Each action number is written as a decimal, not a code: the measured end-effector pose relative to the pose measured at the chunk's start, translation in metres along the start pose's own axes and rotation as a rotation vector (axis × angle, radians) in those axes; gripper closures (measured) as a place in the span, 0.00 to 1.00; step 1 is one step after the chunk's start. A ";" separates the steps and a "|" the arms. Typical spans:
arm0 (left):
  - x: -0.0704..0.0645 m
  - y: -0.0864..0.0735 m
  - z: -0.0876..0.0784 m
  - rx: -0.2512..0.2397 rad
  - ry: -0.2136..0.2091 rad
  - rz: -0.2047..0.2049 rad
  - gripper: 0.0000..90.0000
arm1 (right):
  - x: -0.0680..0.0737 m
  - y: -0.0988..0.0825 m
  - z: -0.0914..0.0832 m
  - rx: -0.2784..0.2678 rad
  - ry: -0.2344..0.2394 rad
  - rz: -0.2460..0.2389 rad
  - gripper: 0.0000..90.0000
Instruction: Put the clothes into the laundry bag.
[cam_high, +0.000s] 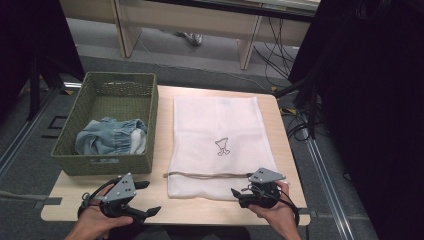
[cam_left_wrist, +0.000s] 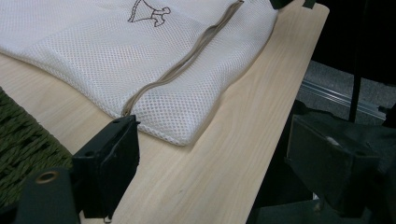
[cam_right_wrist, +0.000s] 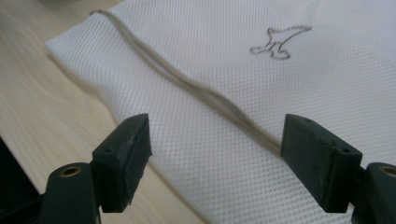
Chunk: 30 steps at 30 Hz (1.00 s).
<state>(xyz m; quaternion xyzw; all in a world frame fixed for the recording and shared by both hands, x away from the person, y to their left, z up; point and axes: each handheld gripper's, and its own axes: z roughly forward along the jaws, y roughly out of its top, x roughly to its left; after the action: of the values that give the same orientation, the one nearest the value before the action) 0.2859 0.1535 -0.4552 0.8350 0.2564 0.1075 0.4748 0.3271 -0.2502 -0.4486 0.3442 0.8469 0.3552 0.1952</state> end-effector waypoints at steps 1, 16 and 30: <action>0.000 0.000 0.000 0.000 0.000 0.000 0.18 | 0.000 0.000 0.000 0.000 0.000 0.000 0.28; 0.001 0.001 0.001 0.014 -0.001 0.032 0.19 | -0.034 0.029 0.051 0.137 0.001 -0.151 0.69; 0.000 0.001 0.000 0.011 0.000 0.007 0.19 | -0.031 0.031 0.083 0.283 0.050 -0.254 0.74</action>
<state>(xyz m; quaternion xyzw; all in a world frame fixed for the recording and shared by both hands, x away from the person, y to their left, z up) 0.2866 0.1530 -0.4544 0.8387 0.2538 0.1076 0.4697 0.4102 -0.2177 -0.4785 0.2495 0.9296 0.2138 0.1670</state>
